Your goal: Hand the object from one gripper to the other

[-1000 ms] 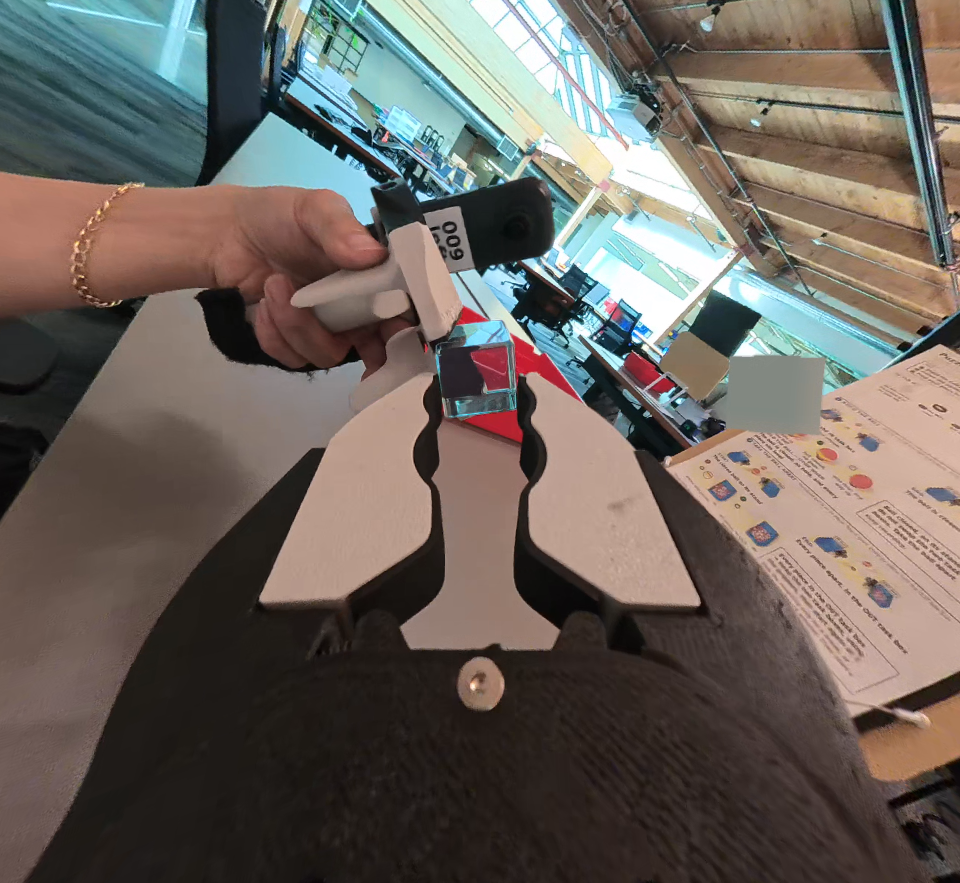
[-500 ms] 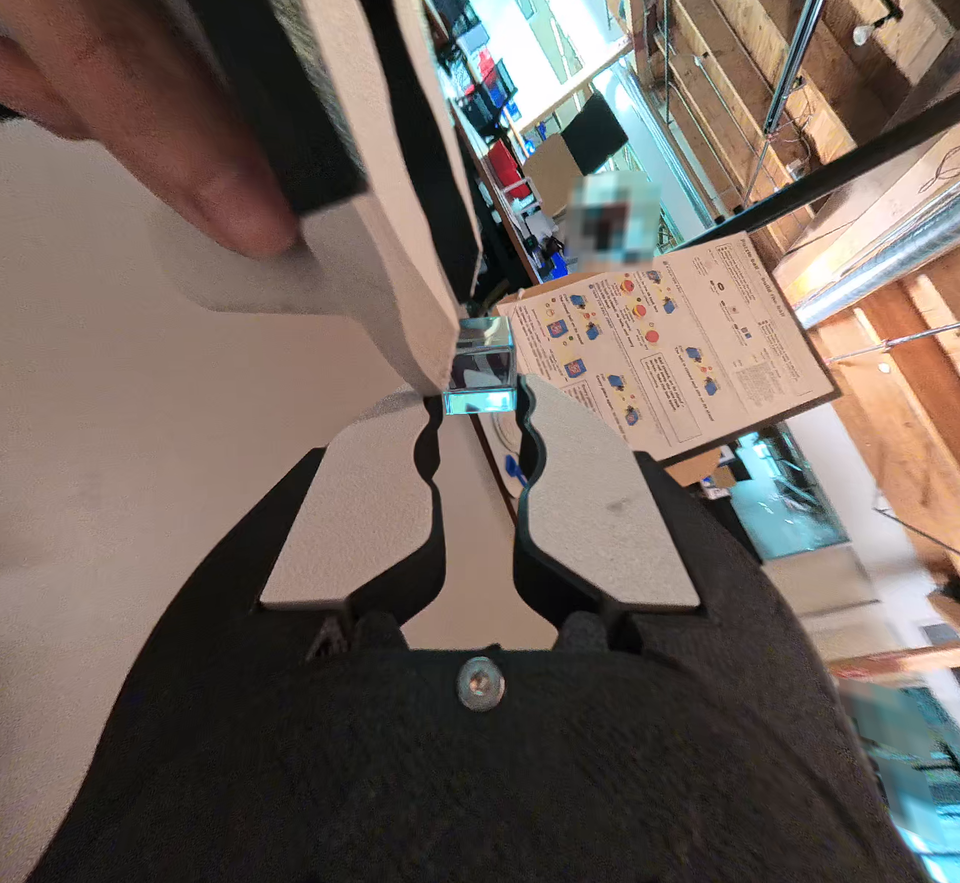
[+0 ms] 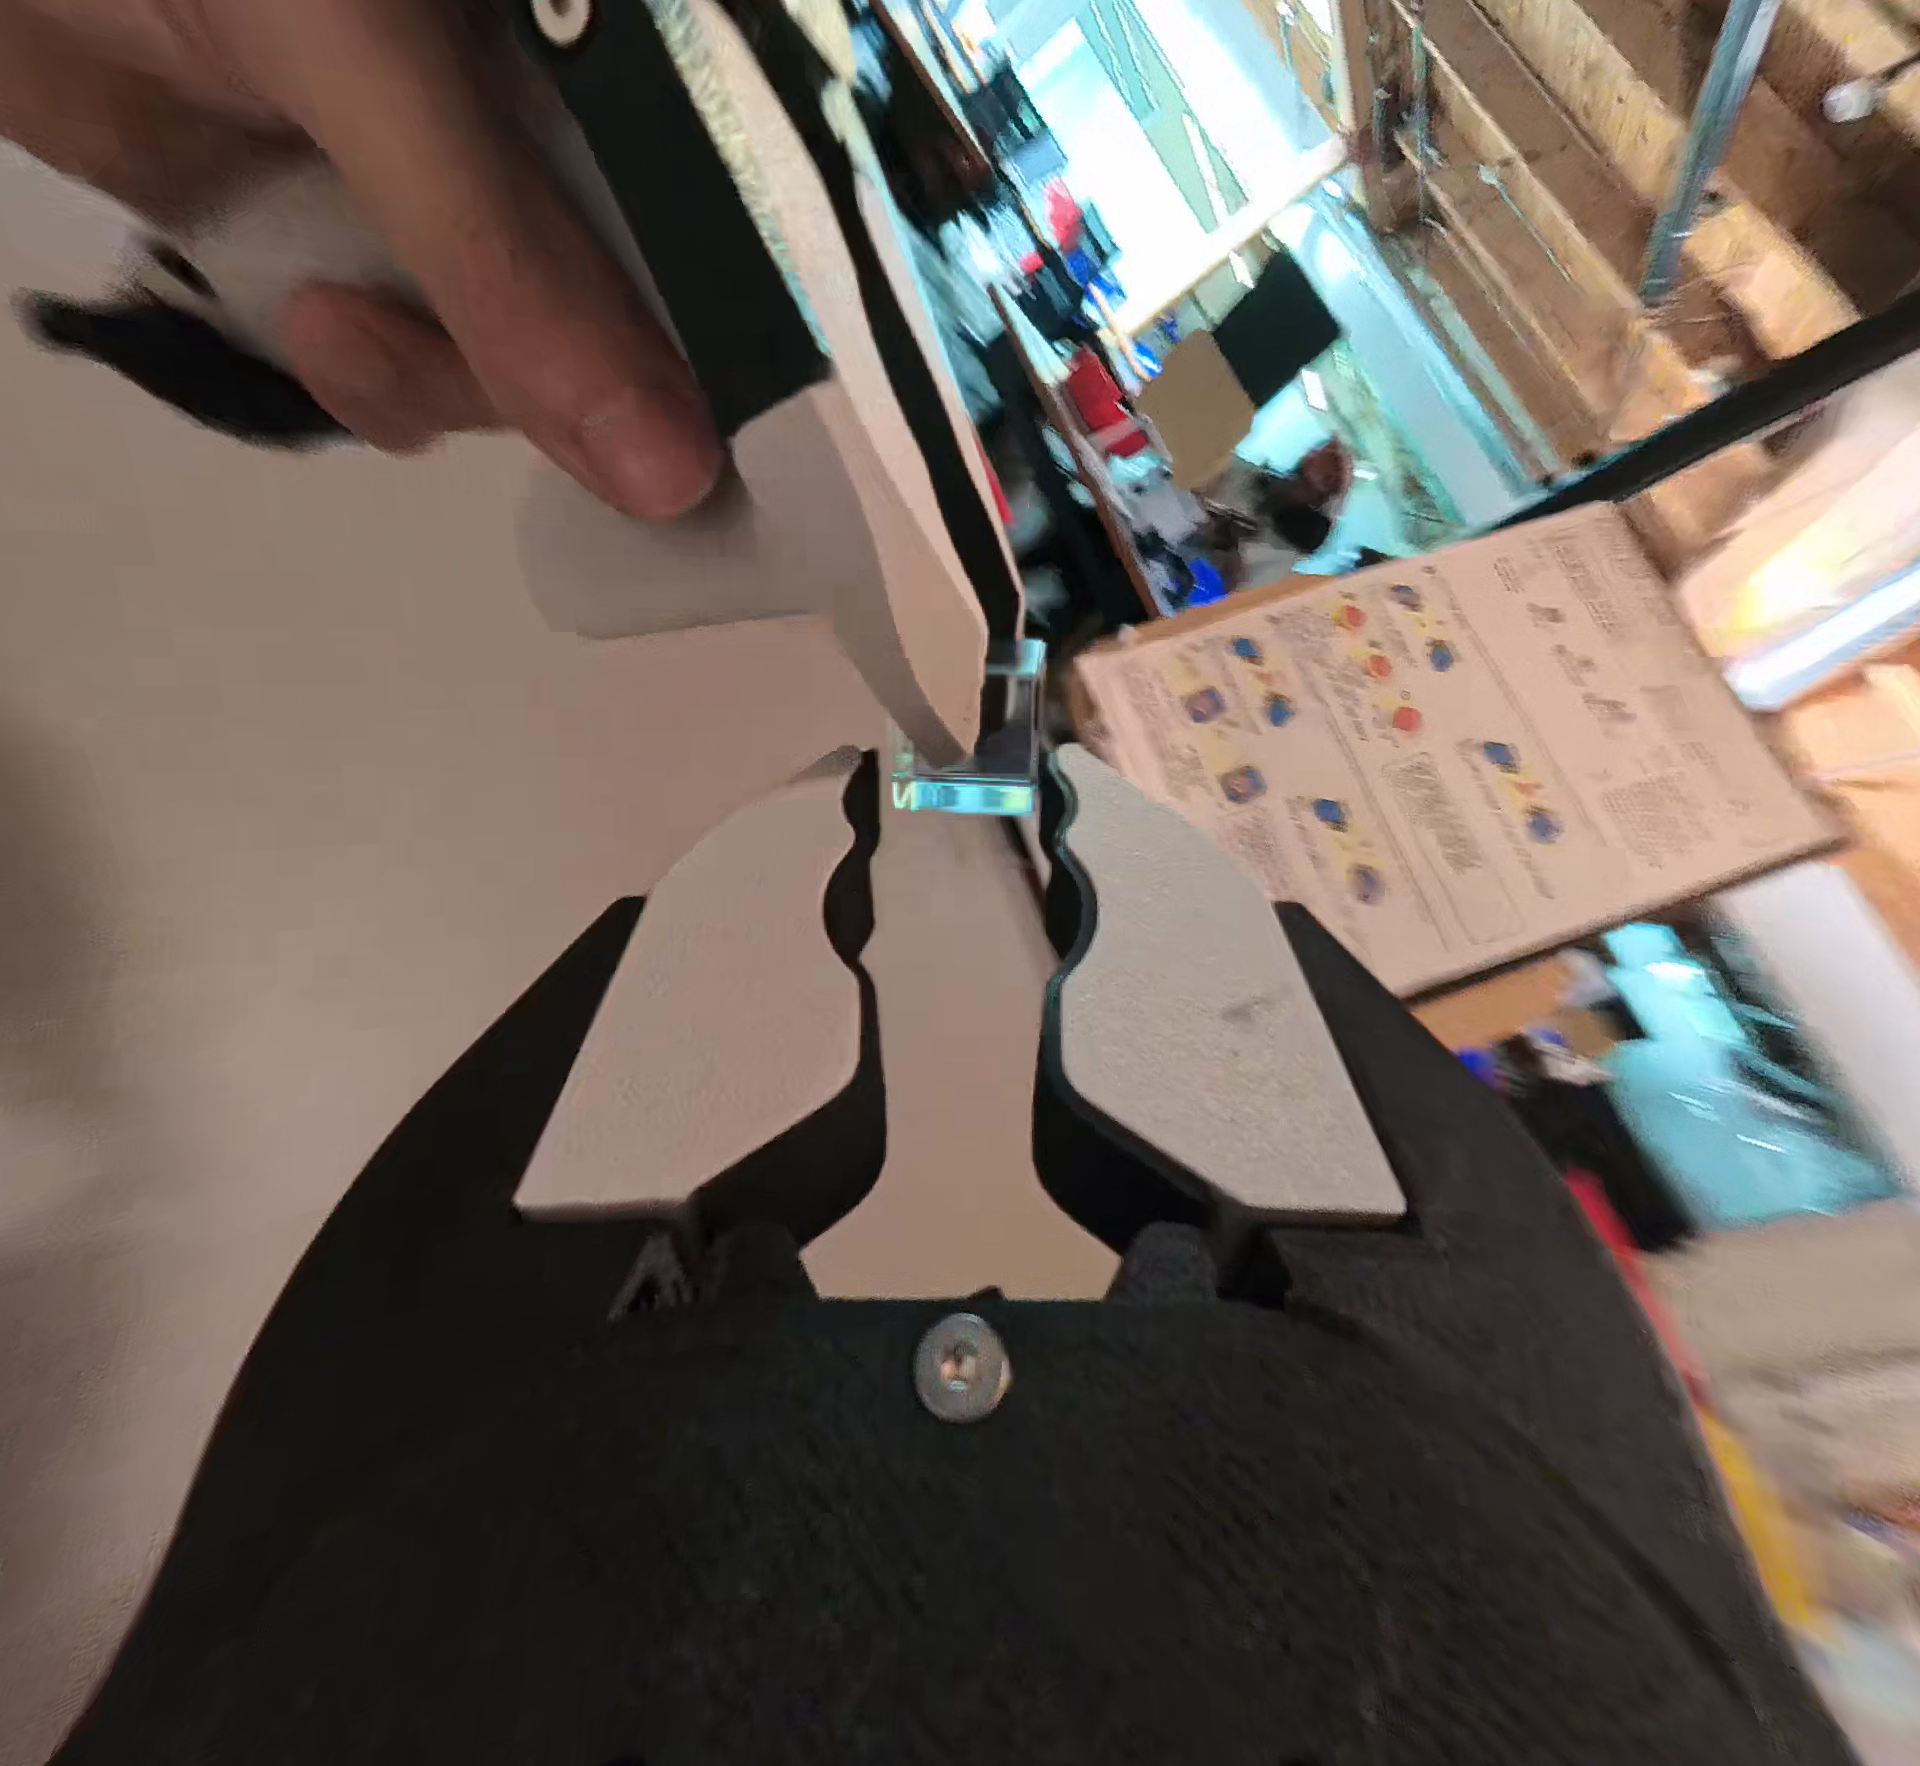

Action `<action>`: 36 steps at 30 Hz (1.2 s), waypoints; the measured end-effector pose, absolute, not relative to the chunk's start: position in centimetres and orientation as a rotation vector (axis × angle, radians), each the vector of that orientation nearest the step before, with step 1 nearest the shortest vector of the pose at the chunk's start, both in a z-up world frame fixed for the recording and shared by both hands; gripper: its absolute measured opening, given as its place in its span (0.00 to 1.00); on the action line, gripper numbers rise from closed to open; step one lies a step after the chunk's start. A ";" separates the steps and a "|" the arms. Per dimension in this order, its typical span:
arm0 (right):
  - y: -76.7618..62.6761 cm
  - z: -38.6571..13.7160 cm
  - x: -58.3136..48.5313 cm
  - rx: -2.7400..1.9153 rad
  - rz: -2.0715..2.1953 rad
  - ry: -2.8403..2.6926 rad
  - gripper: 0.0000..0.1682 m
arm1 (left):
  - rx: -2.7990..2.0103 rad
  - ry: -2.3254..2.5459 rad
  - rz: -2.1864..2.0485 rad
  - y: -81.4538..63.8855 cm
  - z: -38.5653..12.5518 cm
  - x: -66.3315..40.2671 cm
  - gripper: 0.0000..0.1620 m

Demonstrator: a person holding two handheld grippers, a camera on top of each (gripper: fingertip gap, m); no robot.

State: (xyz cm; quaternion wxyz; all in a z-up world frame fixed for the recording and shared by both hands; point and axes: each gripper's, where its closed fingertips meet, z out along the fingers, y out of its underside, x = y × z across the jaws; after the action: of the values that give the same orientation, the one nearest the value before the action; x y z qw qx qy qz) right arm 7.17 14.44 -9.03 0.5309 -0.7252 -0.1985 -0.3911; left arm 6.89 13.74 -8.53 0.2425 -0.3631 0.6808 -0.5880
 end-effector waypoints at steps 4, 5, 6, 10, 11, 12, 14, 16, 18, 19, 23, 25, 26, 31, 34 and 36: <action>13.9 -7.0 4.6 -1.608 -0.262 -0.254 0.38 | -0.785 1.739 -1.993 14.4 -5.4 5.3 0.16; 13.8 -6.5 4.3 -1.576 -0.067 -0.166 0.42 | -0.701 1.703 -2.064 14.5 -4.6 4.7 0.16; 13.6 -6.0 4.1 -1.540 0.120 -0.078 0.44 | -0.618 1.678 -2.105 14.5 -4.1 4.1 0.16; 13.6 -4.9 3.8 -1.375 0.730 0.187 0.44 | -0.341 1.683 -1.976 13.7 -4.5 2.8 0.16; 13.5 -4.8 3.1 -1.347 0.869 0.189 0.42 | -0.305 1.702 -1.908 13.4 -5.0 2.9 0.16; 13.3 -4.7 2.2 -1.330 0.995 0.172 0.38 | -0.283 1.719 -1.840 13.2 -5.5 3.0 0.17; 13.5 -5.0 1.9 -1.339 1.102 0.198 0.35 | -0.227 1.733 -1.762 12.8 -6.0 3.0 0.16; 13.8 -5.5 2.3 -1.349 1.083 0.232 0.30 | -0.211 1.742 -1.726 12.6 -6.3 3.1 0.16; 13.9 -6.1 2.5 -1.378 1.058 0.238 0.26 | -0.188 1.743 -1.707 12.5 -6.6 3.1 0.16; 14.0 -6.3 2.7 -1.387 1.042 0.241 0.25 | -0.185 1.743 -1.699 12.4 -6.7 3.2 0.16; 14.3 -6.6 3.6 -1.365 1.046 0.281 0.21 | -0.253 1.754 -1.630 12.7 -7.2 4.1 0.16; 14.4 -6.7 4.6 -1.317 1.045 0.315 0.20 | -0.325 1.735 -1.542 13.0 -7.3 5.0 0.16; 14.5 -6.6 5.2 -1.285 1.035 0.348 0.19 | -0.354 1.708 -1.478 13.2 -7.2 5.5 0.18; 13.8 -5.5 8.7 -1.056 0.974 0.530 0.19 | -0.507 1.602 -1.194 13.5 -6.4 7.1 0.25; 13.8 -5.5 9.0 -1.033 0.922 0.559 0.18 | -0.518 1.530 -1.043 13.2 -6.5 7.6 0.25; 13.7 -5.2 8.8 -1.003 0.932 0.559 0.18 | -0.509 1.480 -0.976 13.0 -6.5 7.8 0.26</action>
State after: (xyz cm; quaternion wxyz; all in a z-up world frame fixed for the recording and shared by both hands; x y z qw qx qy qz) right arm 8.78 13.74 -5.17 0.7387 -0.4572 0.2548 0.4247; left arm 7.81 12.97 -6.50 0.6042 -0.2199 0.6393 -0.4218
